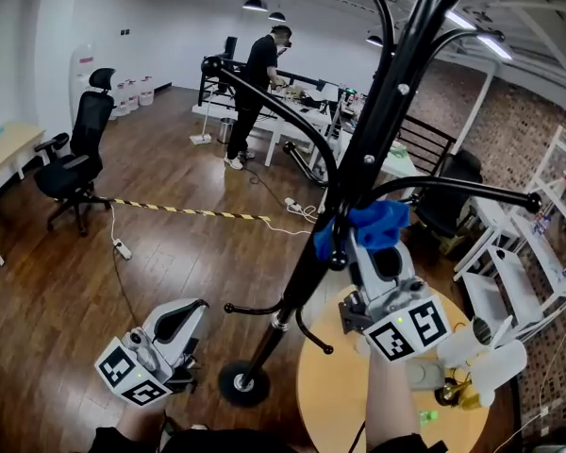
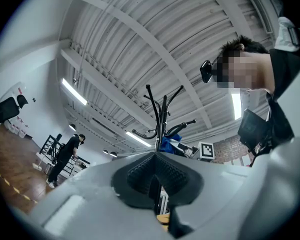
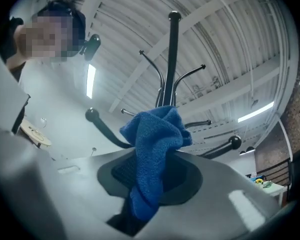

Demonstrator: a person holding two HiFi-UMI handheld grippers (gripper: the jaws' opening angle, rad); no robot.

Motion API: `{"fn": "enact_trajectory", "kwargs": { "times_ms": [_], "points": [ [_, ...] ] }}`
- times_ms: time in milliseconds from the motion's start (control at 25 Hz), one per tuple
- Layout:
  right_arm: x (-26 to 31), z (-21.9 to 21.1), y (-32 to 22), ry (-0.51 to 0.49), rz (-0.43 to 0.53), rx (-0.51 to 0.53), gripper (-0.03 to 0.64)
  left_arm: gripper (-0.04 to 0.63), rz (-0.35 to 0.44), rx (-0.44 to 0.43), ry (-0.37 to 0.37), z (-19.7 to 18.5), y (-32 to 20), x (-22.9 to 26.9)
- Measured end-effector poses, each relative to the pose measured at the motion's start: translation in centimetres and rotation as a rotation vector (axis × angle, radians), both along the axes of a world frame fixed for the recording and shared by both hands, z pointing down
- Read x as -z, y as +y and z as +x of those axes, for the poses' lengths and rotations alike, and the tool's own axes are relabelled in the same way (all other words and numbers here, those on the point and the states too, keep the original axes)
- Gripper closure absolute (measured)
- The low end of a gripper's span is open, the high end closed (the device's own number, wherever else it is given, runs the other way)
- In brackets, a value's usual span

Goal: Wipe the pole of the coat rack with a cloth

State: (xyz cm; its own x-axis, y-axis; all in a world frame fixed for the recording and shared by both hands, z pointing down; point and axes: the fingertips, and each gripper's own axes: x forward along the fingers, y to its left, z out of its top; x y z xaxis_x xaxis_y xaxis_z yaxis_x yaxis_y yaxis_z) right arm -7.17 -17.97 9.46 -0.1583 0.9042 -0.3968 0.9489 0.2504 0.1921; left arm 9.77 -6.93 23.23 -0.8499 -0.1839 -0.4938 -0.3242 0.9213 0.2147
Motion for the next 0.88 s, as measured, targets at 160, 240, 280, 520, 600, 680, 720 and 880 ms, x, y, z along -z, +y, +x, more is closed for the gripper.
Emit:
{"fn": "enact_trajectory", "kwargs": {
  "times_ms": [160, 240, 280, 520, 600, 680, 720, 880],
  "points": [
    [-4.8, -0.2, 0.6, 0.058, 0.097, 0.001, 0.528, 0.594, 0.003, -0.004, 0.01, 0.0, -0.1, -0.1],
    [-7.9, -0.6, 0.7, 0.103, 0.158, 0.007, 0.528, 0.593, -0.001, -0.017, 0.013, -0.4, -0.5, -0.1],
    [-9.6, -0.7, 0.7, 0.117, 0.194, 0.006, 0.526, 0.592, -0.003, -0.023, 0.013, -0.6, -0.7, -0.2],
    [-20.5, -0.9, 0.9, 0.23, 0.528, 0.007, 0.526, 0.594, -0.001, -0.059, 0.018, -1.4, -1.8, -0.2],
    [-24.7, -0.9, 0.5, 0.273, 0.675, -0.007, 0.526, 0.592, -0.002, -0.071, 0.021, -1.6, -2.2, -0.1],
    [-27.4, -0.7, -0.7, 0.311, 0.769, -0.023, 0.528, 0.592, -0.004, -0.081, 0.022, -1.9, -2.5, -0.1],
    [-28.2, -0.5, -1.4, 0.332, 0.792, -0.023, 0.528, 0.593, -0.004, -0.085, 0.024, -2.1, -2.7, -0.2],
    [-28.5, 0.5, -4.2, 0.412, 0.791, 0.013, 0.528, 0.592, 0.0, -0.097, 0.031, -3.0, -2.9, -0.5]
  ]
}}
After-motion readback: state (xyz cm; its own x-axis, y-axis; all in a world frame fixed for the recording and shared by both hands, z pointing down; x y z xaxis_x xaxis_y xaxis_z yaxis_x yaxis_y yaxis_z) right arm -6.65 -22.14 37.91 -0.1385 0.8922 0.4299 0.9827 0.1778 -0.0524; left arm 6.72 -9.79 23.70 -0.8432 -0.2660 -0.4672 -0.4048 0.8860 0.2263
